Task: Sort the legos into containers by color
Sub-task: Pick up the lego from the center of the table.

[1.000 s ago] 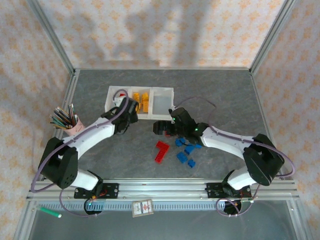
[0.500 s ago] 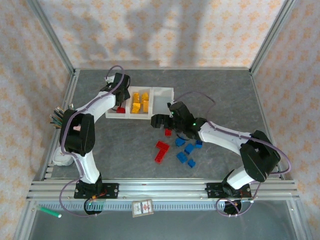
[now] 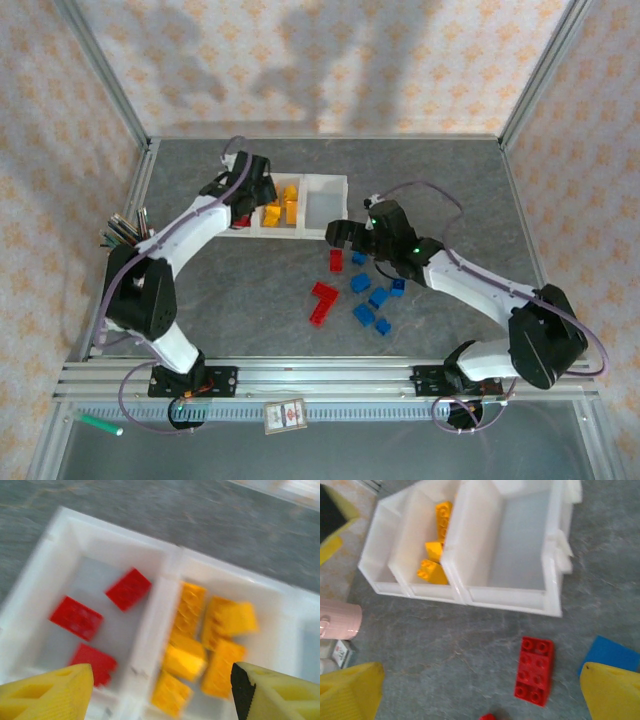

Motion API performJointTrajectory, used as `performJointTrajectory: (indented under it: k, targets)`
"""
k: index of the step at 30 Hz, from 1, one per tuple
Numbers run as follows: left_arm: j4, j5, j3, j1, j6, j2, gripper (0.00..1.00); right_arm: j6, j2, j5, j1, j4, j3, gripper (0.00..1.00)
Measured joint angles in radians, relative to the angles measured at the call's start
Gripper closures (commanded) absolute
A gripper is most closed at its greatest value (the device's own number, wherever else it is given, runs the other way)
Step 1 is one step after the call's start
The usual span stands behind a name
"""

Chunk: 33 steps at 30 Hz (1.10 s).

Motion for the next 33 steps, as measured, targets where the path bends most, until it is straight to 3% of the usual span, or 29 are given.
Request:
performJointTrajectory:
  k: [8, 12, 15, 26, 33]
  targets:
    - [0.025, 0.025, -0.166, -0.314, -0.125, -0.083, 0.23, 0.001, -0.092, 0.016, -0.074, -0.036, -0.141, 0.00]
    - [0.042, 0.028, -0.169, -0.462, -0.183, -0.037, 0.22, 0.001, -0.121, 0.019, -0.122, -0.052, -0.192, 0.00]
    - [0.053, 0.029, -0.143, -0.525, -0.209, 0.041, 0.22, 0.001, -0.138, 0.019, -0.154, -0.064, -0.217, 0.00]
    - [0.056, -0.011, -0.026, -0.534, -0.225, 0.281, 0.31, 0.000, -0.208, 0.014, -0.213, -0.072, -0.227, 0.00]
    - [0.057, -0.027, 0.022, -0.527, -0.229, 0.376, 0.43, 0.000, -0.216, 0.007, -0.215, -0.078, -0.239, 0.00]
